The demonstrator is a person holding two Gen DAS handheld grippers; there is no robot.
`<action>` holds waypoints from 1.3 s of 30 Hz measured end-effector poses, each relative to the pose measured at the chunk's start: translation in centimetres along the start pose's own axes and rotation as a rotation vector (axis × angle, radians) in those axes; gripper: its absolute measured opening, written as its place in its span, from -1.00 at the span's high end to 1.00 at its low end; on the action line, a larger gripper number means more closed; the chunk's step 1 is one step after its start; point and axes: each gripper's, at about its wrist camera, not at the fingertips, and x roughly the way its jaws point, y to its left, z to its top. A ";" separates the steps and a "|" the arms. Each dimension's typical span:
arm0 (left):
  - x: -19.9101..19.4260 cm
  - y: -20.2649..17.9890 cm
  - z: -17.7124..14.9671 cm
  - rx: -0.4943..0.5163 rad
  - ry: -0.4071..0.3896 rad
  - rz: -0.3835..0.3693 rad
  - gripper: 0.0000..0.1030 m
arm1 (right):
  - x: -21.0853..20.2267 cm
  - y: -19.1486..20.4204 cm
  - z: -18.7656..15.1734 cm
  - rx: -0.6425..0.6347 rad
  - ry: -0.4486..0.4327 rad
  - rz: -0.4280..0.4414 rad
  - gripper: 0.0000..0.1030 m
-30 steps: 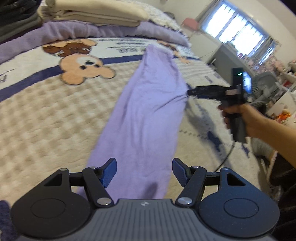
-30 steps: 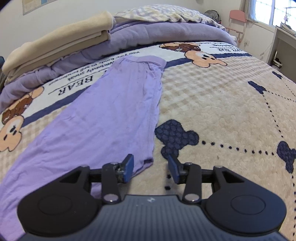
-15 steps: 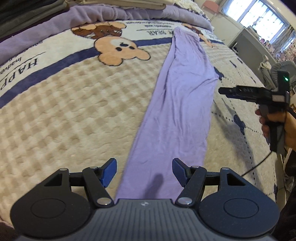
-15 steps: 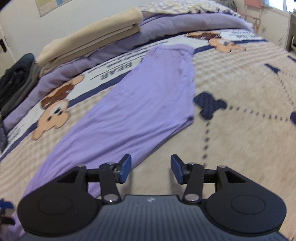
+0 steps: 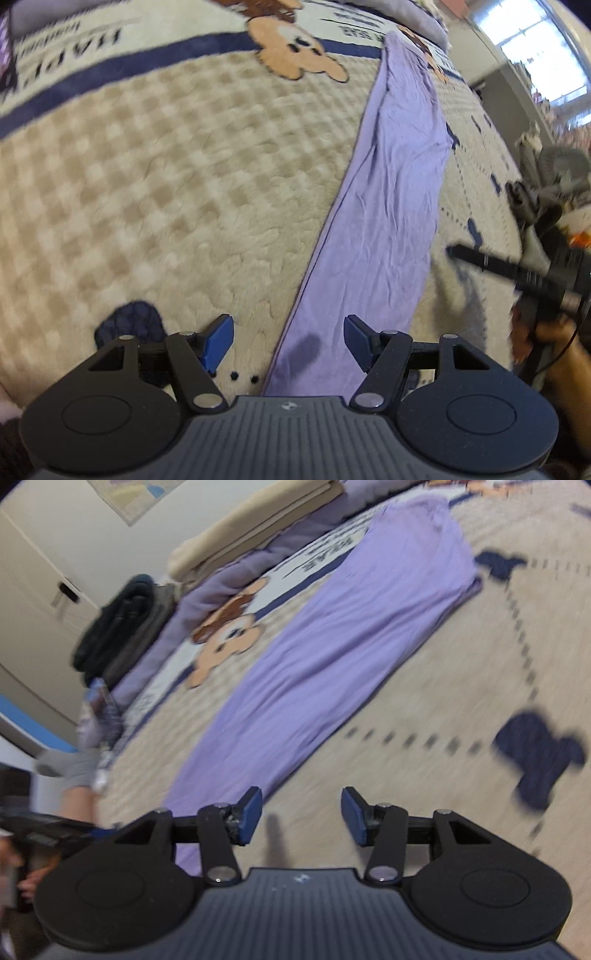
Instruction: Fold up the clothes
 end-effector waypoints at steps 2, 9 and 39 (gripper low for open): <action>-0.1 0.4 0.0 -0.016 0.012 -0.011 -0.21 | -0.1 0.2 -0.9 0.025 0.012 0.041 0.00; -0.3 0.5 -0.2 0.017 0.031 0.029 0.03 | 0.3 1.1 -5.6 0.171 0.034 0.177 0.02; 0.5 1.8 -0.7 -0.026 0.101 -0.070 0.00 | 8.3 7.9 -13.0 0.314 0.177 0.406 0.84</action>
